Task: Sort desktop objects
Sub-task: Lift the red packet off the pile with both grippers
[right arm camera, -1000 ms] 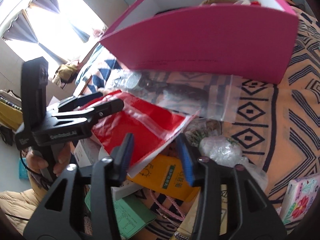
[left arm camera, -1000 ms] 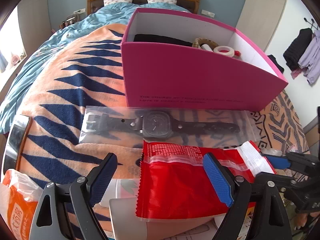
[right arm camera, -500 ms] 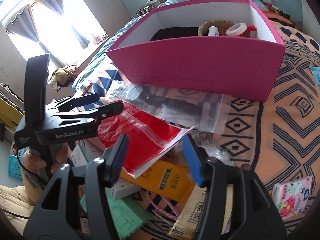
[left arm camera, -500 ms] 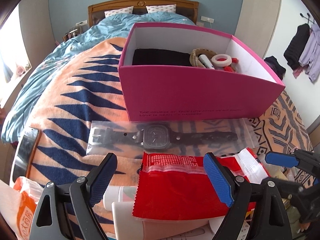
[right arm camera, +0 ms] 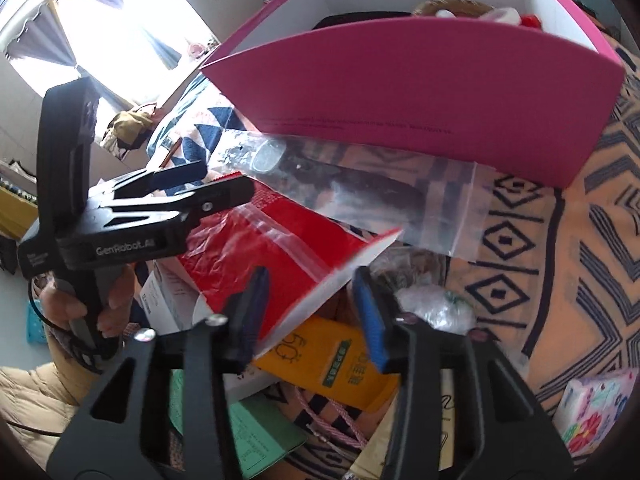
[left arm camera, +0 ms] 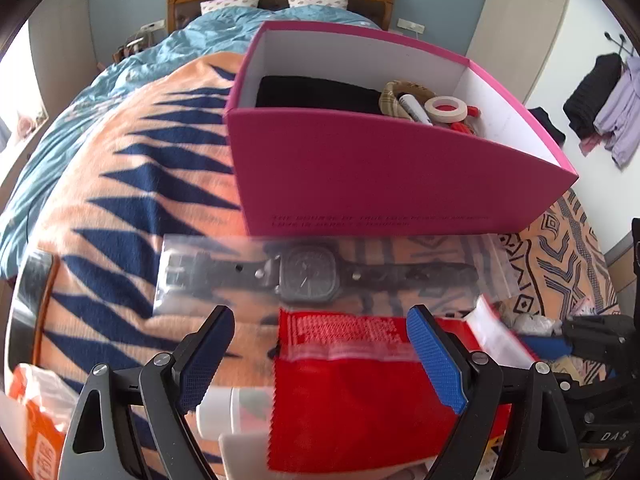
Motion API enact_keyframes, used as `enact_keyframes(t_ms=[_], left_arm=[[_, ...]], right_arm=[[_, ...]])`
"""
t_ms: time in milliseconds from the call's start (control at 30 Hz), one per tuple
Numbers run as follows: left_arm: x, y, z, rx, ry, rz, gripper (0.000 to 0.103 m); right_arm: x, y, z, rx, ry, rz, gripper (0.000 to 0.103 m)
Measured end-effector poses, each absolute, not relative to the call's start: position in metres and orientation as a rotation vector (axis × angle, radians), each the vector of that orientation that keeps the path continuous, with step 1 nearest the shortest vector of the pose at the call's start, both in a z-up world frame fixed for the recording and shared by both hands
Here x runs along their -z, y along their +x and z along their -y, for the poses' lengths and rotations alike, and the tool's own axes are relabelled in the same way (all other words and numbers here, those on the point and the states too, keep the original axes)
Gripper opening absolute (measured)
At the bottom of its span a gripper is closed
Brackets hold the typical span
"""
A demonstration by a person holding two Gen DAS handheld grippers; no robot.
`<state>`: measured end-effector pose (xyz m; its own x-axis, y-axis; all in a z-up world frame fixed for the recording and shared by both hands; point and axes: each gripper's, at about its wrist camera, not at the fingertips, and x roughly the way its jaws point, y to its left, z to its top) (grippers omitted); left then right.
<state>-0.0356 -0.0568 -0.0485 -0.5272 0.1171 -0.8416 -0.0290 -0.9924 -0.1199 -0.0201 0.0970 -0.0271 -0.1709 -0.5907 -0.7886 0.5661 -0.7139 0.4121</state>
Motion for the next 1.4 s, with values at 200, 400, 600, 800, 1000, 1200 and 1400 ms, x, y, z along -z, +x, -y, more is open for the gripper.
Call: enact_keyframes(t_ms=[200,400,600,800,1000,1200,1400], left_arm=[[0.029,-0.049,0.042,-2.693,-1.406,0.080,0.089],[0.020,-0.070,0.035,-2.668,-1.389,0.098,0.089],[0.032,-0.059,0.034,-2.631,-1.421,0.059,0.089],[0.037,-0.052,0.051,-2.610,-1.485,0.103,0.089],[0.044,-0.038,0.059,-2.576,-1.545,0.039,0.089],[0.058,-0.037,0.061,-2.451,-1.624,0.033,0.090],[0.063,-0.037,0.077,-2.344,-1.668,0.195,0.090]], right_arm=[[0.018,-0.014,-0.095,2.007,1.244,-0.021,0.011],[0.001,-0.016,-0.101,2.072,1.156,-0.047,0.006],[0.000,-0.017,-0.107,2.066,1.179,-0.001,0.014],[0.010,-0.026,-0.105,2.061,1.261,-0.053,0.043],[0.024,-0.034,-0.114,2.043,1.366,-0.044,0.044],[0.029,-0.035,-0.115,1.964,1.372,-0.008,0.030],[0.023,-0.026,-0.115,1.970,1.305,-0.061,0.006]])
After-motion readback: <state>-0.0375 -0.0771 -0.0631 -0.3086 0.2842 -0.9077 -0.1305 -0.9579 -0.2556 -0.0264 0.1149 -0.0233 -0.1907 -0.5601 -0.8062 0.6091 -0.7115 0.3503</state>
